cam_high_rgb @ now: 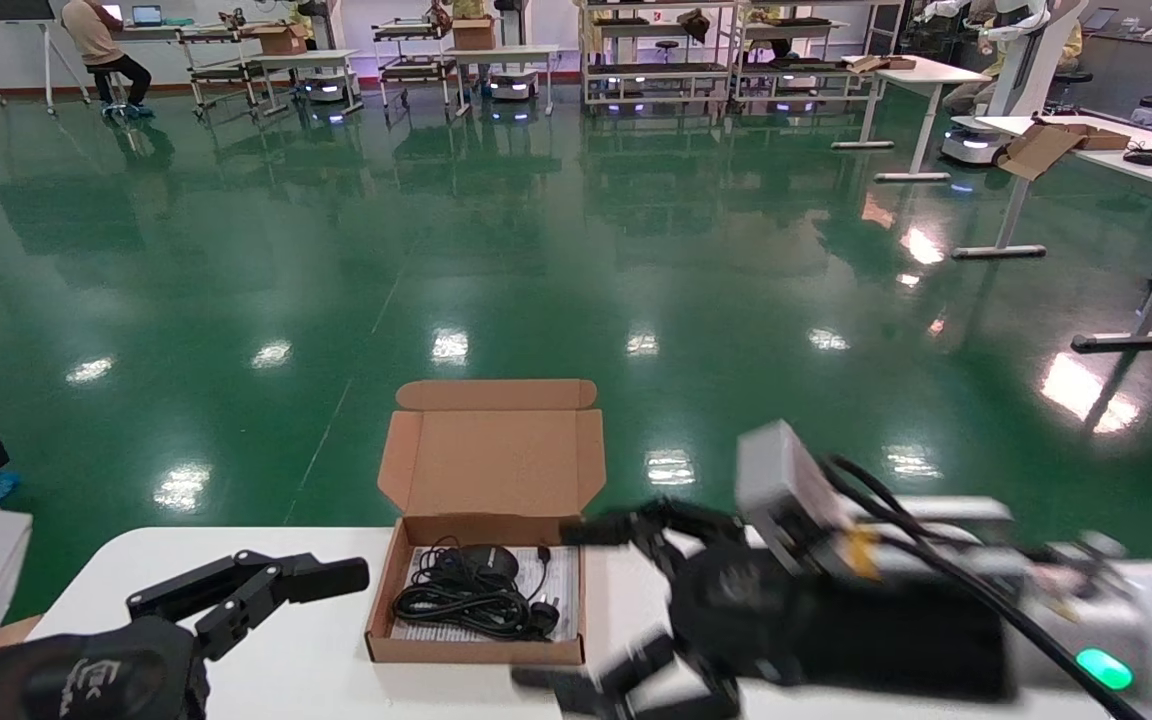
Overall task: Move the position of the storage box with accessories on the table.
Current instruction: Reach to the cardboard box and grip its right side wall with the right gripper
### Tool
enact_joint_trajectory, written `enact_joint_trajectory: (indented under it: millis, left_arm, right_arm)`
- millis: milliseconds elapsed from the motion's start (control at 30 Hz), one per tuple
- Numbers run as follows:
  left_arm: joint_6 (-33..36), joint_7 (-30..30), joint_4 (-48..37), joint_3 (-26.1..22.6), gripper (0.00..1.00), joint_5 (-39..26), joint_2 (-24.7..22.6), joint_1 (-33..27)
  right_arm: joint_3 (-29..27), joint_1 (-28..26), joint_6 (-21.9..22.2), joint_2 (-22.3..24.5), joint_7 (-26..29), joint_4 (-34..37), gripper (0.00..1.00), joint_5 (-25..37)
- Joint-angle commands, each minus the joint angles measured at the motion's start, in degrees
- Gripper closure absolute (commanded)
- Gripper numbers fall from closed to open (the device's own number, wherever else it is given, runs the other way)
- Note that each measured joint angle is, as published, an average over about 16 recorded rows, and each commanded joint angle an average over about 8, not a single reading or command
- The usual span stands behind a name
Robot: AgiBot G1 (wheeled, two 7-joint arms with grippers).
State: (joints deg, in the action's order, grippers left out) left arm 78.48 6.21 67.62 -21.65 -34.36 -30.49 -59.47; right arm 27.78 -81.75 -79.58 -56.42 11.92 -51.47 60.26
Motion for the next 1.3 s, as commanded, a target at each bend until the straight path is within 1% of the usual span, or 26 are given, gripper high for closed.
enact_joint_trajectory:
  millis: [33, 333, 433, 533, 667, 1000, 1133, 1300]
  left_arm:
    - [0.0, 0.0, 0.0, 0.0, 0.0, 0.0, 0.0, 0.0]
    - [0.0, 0.0, 0.0, 0.0, 0.0, 0.0, 0.0, 0.0]
    - [0.0, 0.0, 0.0, 0.0, 0.0, 0.0, 0.0, 0.0]
    - [0.0, 0.0, 0.0, 0.0, 0.0, 0.0, 0.0, 0.0]
    - [0.0, 0.0, 0.0, 0.0, 0.0, 0.0, 0.0, 0.0]
    - [0.0, 0.0, 0.0, 0.0, 0.0, 0.0, 0.0, 0.0]
    - [0.0, 0.0, 0.0, 0.0, 0.0, 0.0, 0.0, 0.0]
    - [0.0, 0.0, 0.0, 0.0, 0.0, 0.0, 0.0, 0.0]
  right_arm:
    - [1.0, -2.2, 1.1, -2.8, -0.6, 4.7, 0.0, 1.9]
    - [3.2, -8.6, 9.5, -15.2, -8.1, 23.8, 0.0, 7.0]
    - [3.6, -10.2, 12.9, -18.7, -10.1, 29.1, 0.0, 7.6]
    - [4.0, -11.1, 16.6, -21.0, -11.4, 32.7, 0.0, 7.4]
    - [5.4, -11.1, 21.6, -22.1, -11.1, 34.0, 0.0, 5.5]
    - [13.1, -9.4, 34.3, -22.3, -6.5, 31.3, 0.0, 0.2]
    - [16.5, -8.8, 38.1, -22.2, -4.6, 30.9, 0.0, -1.3]
    - [20.7, -7.7, 41.4, -22.1, -2.3, 30.9, 0.0, -2.5]
